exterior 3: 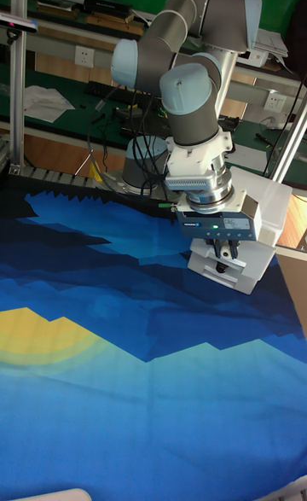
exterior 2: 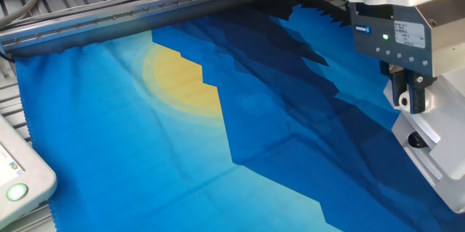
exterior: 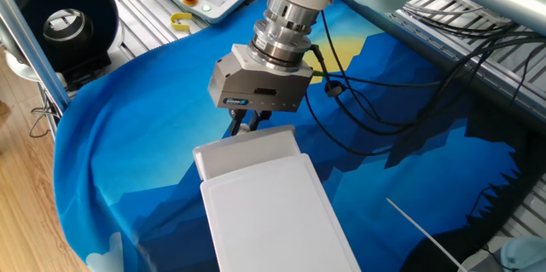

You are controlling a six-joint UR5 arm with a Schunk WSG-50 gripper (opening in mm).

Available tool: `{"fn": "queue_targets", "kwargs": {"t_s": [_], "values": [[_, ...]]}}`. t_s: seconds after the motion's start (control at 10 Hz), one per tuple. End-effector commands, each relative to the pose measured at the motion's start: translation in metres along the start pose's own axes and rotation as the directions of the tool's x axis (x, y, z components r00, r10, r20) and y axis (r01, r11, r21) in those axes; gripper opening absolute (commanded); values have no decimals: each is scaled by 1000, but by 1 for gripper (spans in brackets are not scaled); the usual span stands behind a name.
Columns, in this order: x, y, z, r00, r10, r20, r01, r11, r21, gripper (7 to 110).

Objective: Grasp the handle and open the drawer

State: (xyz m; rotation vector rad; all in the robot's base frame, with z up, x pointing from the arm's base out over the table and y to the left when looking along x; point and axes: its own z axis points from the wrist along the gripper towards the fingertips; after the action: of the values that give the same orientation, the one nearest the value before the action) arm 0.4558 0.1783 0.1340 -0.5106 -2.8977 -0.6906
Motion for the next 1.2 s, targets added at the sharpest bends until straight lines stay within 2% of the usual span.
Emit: {"fn": "queue_targets", "kwargs": {"t_s": [0.0, 0.4, 0.6, 0.8, 1.1], "values": [[0, 2, -2, 999, -46, -3, 46, 999, -7, 7], [4, -1, -2, 999, -48, -18, 48, 999, 4, 7], [3, 1, -2, 999, -47, -15, 47, 999, -5, 7], [4, 8, -2, 1000, -24, -17, 23, 999, -33, 7], [3, 9, -1, 1000, -21, -16, 20, 999, -35, 7]]}}
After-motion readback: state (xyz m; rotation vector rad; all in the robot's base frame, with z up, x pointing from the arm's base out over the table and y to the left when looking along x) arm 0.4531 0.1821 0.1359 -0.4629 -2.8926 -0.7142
